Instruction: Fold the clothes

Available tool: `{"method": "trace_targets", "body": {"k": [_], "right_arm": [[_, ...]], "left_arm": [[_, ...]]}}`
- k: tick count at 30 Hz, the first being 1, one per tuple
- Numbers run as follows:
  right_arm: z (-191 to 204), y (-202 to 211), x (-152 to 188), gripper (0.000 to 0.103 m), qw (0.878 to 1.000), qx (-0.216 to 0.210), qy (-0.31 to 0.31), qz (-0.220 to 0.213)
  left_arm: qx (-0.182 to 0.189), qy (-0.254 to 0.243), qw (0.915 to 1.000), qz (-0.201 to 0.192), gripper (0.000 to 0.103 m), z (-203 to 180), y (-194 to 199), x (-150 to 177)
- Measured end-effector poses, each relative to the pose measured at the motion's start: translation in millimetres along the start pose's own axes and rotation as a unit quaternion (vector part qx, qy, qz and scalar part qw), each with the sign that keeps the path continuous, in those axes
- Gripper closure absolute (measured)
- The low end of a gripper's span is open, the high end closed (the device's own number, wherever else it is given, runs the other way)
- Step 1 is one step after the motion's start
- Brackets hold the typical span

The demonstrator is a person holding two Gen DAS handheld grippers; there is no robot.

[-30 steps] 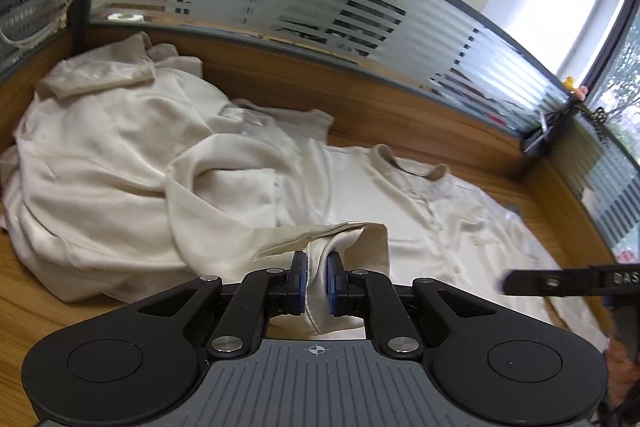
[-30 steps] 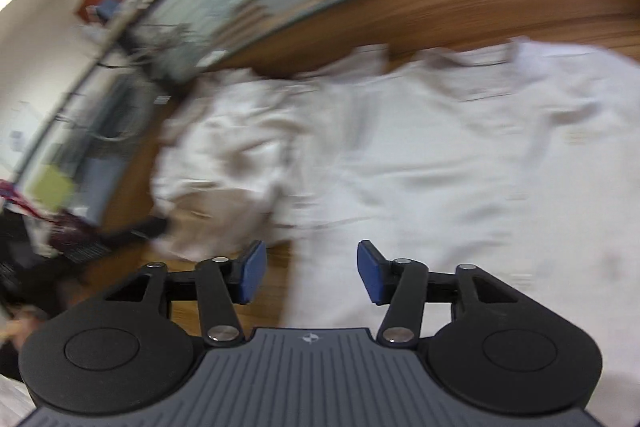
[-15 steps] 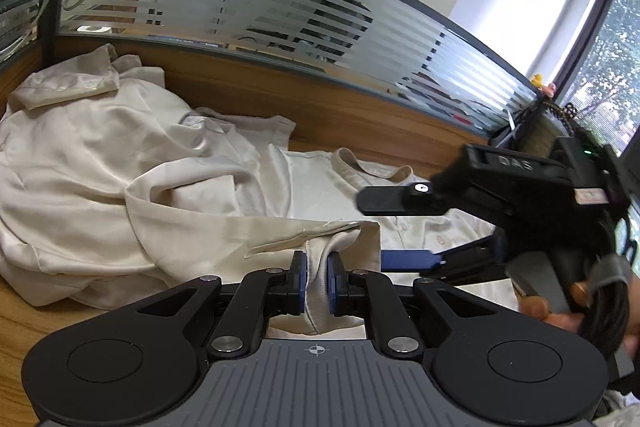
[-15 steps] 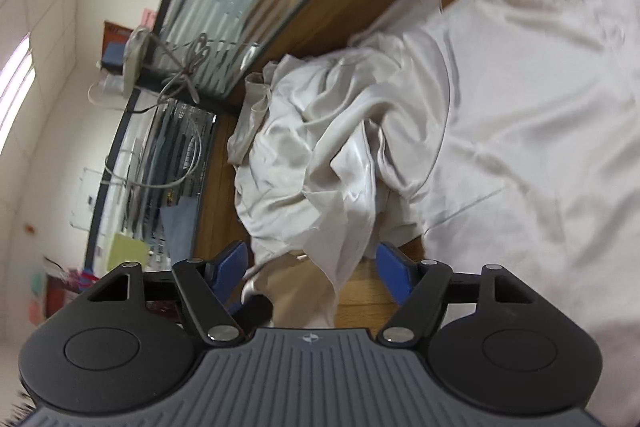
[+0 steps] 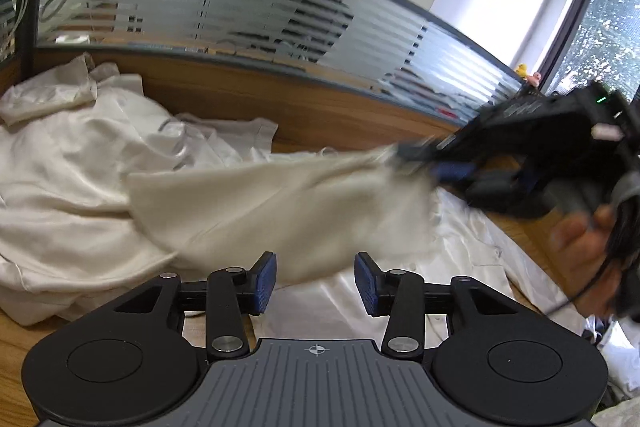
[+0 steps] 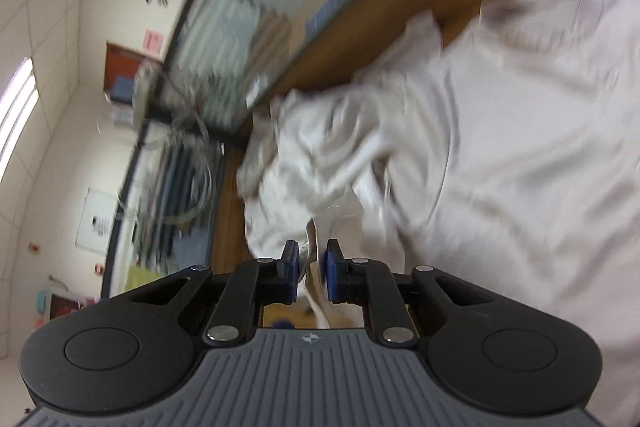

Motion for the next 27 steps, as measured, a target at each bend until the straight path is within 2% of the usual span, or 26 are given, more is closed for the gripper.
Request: {"method": "trace_targets", "body": {"k": [4,8,12,14,15,17,21,27], "right_arm": [[-28,38,-28,0.087,0.998,0.027,-0.012,-0.05],[-77,62,-43,0.088,0.994,0.08,-0.037,-0.071],[-133,82,-45,0.087,0.985,0.135,-0.074,-0.078],[-156,91,-41,0.088,0.981,0.154,-0.089,-0.078],[-166,96,-38,0.087,0.979,0.164,-0.095,-0.079],[-181,105,-32,0.087,0.975,0.178,-0.104,-0.082],[-191,131,-27,0.087,0.973,0.172,-0.117,-0.102],[-183,181,-31,0.09,0.97,0.135,-0.139,-0.15]], "left_arm": [[-0.007,0.018,0.9988,0.046,0.056,18,-30,9],[-0.028,-0.006,0.9951,0.095,0.057,29,-72,25],[-0.044,-0.023,0.9887,0.142,0.058,36,-105,47],[-0.054,-0.029,0.9854,0.159,0.061,38,-114,57],[-0.059,-0.03,0.9837,0.167,0.067,40,-118,61],[-0.071,-0.024,0.9804,0.182,0.069,45,-121,68],[-0.085,-0.018,0.9776,0.192,0.072,54,-122,74],[-0.095,-0.031,0.9759,0.194,0.073,56,-120,74]]}}
Point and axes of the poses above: each gripper's, at about its wrist camera, not at the fingertips, and y roughly against the way its jaws point, z to its left, x to its underside, the point moved 5 cm from there along -y, roughly the way its jaws point, and after that the axes turned 15 degrees about x, right-handed, at the moved point
